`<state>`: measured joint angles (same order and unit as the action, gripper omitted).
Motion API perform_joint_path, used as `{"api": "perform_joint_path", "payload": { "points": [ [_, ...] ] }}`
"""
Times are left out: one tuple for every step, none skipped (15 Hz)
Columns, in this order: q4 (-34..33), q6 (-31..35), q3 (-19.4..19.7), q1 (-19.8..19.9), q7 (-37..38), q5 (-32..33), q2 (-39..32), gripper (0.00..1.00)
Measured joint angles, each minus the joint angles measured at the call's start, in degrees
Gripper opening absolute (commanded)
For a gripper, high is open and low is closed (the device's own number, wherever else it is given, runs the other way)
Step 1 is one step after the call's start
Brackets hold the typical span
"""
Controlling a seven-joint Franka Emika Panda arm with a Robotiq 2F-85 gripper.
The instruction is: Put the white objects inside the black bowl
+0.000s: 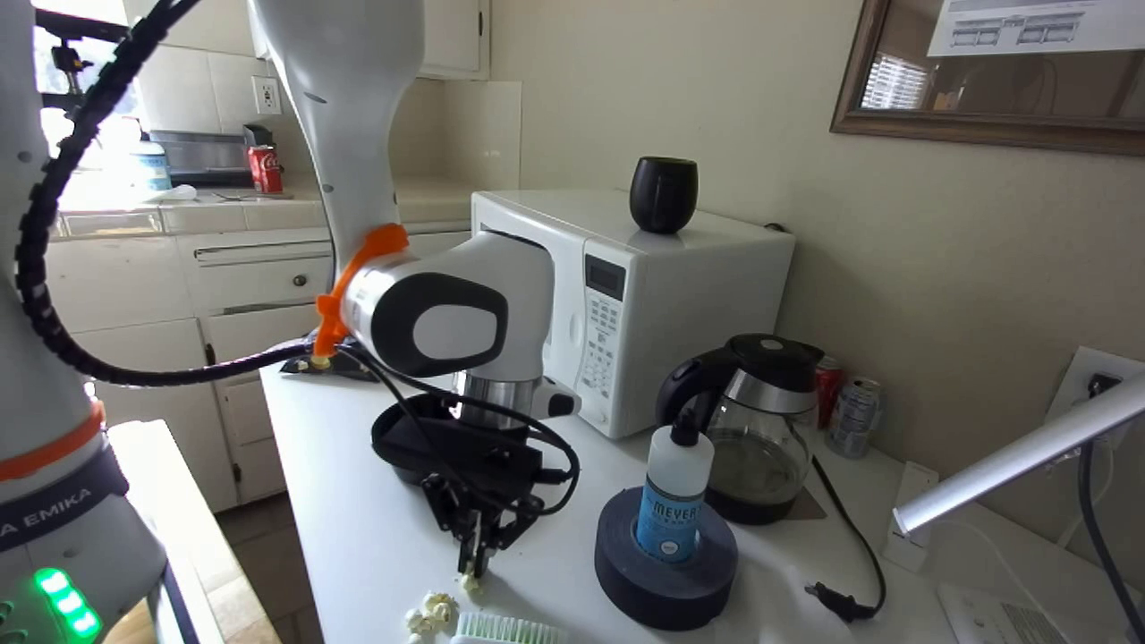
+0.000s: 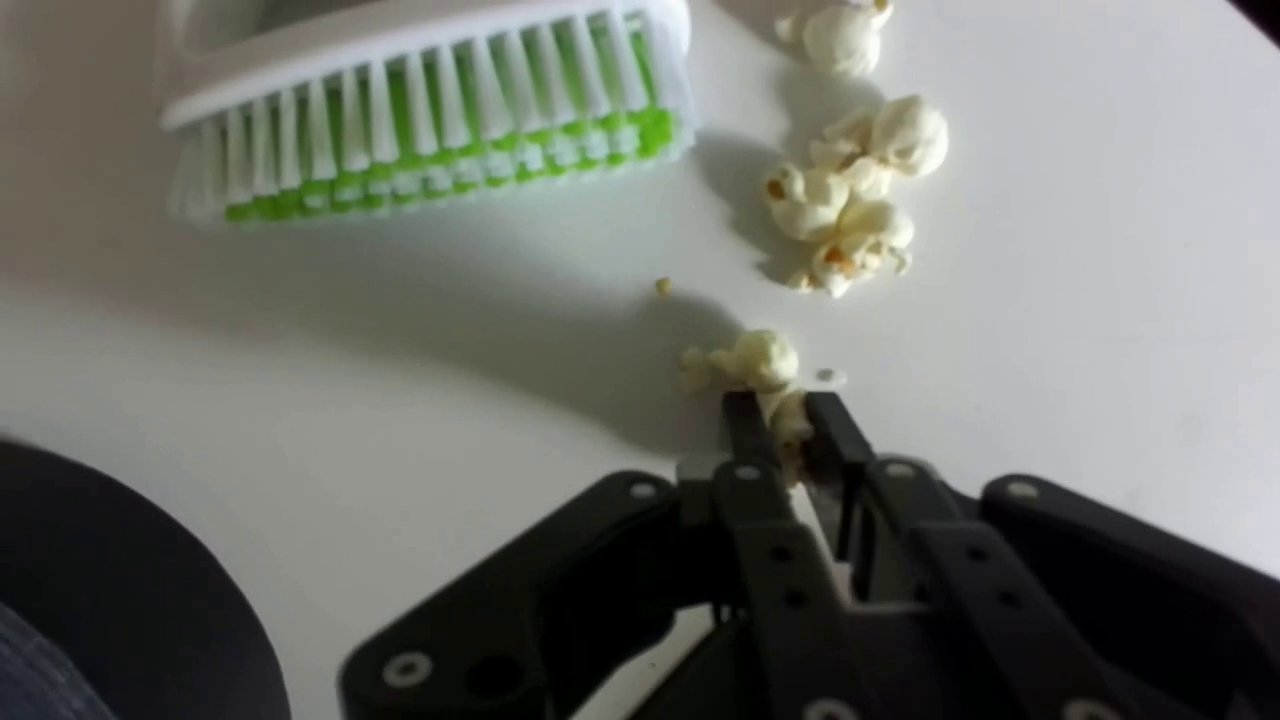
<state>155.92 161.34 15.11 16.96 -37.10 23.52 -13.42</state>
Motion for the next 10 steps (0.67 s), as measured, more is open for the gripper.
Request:
{"api": "perform_joint_path", "payload": {
  "points": [
    [-0.1, 0.0, 0.0, 0.0, 0.0, 0.0, -0.1, 0.04],
    [-0.1, 0.0, 0.0, 0.0, 0.0, 0.0, -0.1, 0.08],
    [-0.1, 0.0, 0.0, 0.0, 0.0, 0.0, -0.1, 0.08],
    [-0.1, 0.0, 0.0, 0.0, 0.0, 0.1, -0.1, 0.10],
    [0.0, 0.2, 0.0, 0.0, 0.0, 0.2, 0.0, 0.10],
    [0.1, 0.4, 0.0, 0.0, 0.0, 0.4, 0.2, 0.10],
    [0.4, 0.8, 0.1, -0.1, 0.0, 0.7, 0.5, 0.10],
    [0.7, 1.1, 0.1, -0.3, 0.0, 1.1, 1.0, 0.11],
    [1.2, 1.4, 0.1, -0.7, 0.1, 1.7, 1.8, 0.09],
    [1.4, 1.5, 0.0, -1.0, 0.0, 1.9, 2.6, 0.10]
  ]
}}
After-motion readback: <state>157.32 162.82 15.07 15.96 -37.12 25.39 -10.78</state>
